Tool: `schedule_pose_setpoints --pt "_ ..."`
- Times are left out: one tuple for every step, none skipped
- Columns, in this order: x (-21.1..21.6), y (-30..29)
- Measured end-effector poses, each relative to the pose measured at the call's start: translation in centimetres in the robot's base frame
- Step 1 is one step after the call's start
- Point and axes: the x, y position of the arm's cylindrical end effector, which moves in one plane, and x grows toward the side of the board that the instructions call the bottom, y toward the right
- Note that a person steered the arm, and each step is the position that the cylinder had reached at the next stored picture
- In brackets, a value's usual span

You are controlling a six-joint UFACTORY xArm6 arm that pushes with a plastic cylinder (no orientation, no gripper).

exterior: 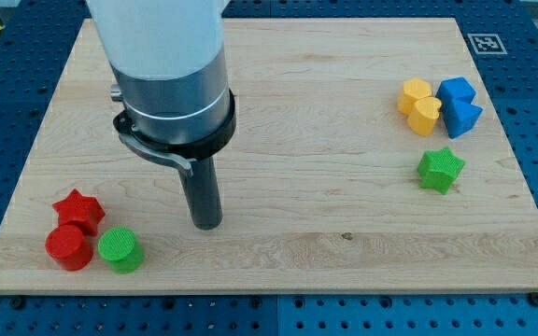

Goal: Move the arm to the bottom right side corner of the board

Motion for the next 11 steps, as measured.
schedule_pose_setpoints --pt "0.0 0.0" --pt "0.0 1.2" --pt "0.1 4.8" --pt "1.1 6.7" --pt "2.4 10.2" --pt "3.1 16.7" --pt "3.4 24.2" --pt "3.4 28.2" --pt "3.4 29.3" --pt "3.4 33.0" --pt "3.4 33.1"
